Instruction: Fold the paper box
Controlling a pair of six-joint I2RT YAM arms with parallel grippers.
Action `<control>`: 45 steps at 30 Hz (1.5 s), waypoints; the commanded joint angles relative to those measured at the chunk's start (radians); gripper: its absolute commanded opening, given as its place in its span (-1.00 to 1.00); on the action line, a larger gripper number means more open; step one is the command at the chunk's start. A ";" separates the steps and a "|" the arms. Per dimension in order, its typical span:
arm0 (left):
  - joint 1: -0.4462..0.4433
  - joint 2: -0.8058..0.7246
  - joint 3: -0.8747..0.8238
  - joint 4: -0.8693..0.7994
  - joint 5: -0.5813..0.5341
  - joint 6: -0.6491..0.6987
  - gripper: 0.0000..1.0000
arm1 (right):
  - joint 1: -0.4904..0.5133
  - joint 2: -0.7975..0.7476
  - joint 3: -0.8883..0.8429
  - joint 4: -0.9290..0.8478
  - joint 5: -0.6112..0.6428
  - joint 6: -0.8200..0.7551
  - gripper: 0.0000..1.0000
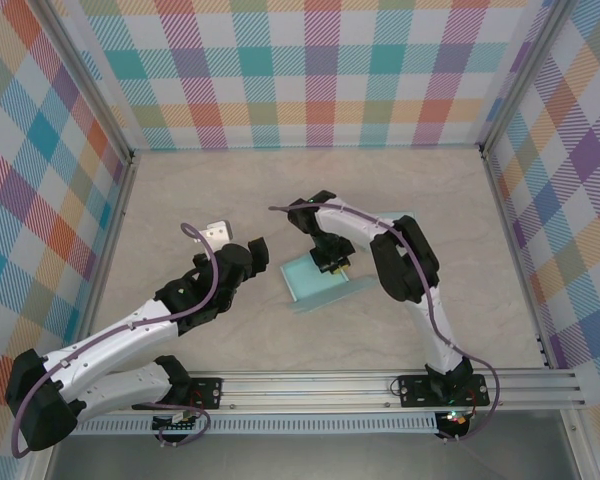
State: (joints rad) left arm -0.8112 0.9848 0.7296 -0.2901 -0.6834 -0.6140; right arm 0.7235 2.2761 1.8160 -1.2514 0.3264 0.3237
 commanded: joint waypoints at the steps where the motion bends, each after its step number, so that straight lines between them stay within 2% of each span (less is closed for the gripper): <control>1: 0.012 -0.008 -0.002 -0.026 -0.028 -0.008 1.00 | 0.017 0.114 -0.027 0.091 0.086 0.004 -1.00; 4: 0.013 0.000 0.004 -0.031 -0.026 -0.007 0.99 | 0.029 0.115 -0.028 0.093 0.083 -0.009 -1.00; 5: 0.012 0.002 0.005 -0.036 -0.023 -0.007 1.00 | 0.030 0.108 -0.029 0.093 0.087 -0.010 -0.95; 9: 0.013 0.008 0.007 -0.041 -0.018 -0.006 1.00 | 0.030 0.049 -0.029 0.097 0.102 -0.026 -0.43; 12: 0.014 0.011 0.003 -0.042 -0.018 -0.007 1.00 | 0.030 0.007 -0.020 0.101 0.107 -0.034 -0.12; 15: 0.015 0.016 0.000 -0.044 -0.020 -0.010 0.99 | 0.030 -0.022 -0.004 0.100 0.110 -0.039 0.10; 24: 0.029 0.028 -0.002 -0.072 -0.033 -0.012 0.89 | 0.030 -0.152 0.057 0.115 0.133 -0.053 0.44; 32: 0.059 0.063 0.009 -0.102 -0.055 -0.010 0.85 | 0.030 -0.358 0.012 0.231 0.129 -0.052 1.00; 39: 0.117 0.126 0.029 -0.130 -0.042 -0.022 0.90 | 0.030 -0.619 -0.137 0.359 0.197 -0.011 0.99; 42: 0.164 0.163 0.045 -0.122 0.005 -0.017 1.00 | 0.027 -0.753 -0.254 0.415 0.241 0.040 0.99; 45: 0.201 0.210 0.065 -0.107 0.056 -0.002 0.99 | 0.026 -0.890 -0.403 0.471 0.258 0.101 0.99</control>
State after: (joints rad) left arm -0.6384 1.1698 0.7521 -0.3923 -0.6727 -0.6239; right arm 0.7517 1.4685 1.5043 -0.8482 0.5335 0.3431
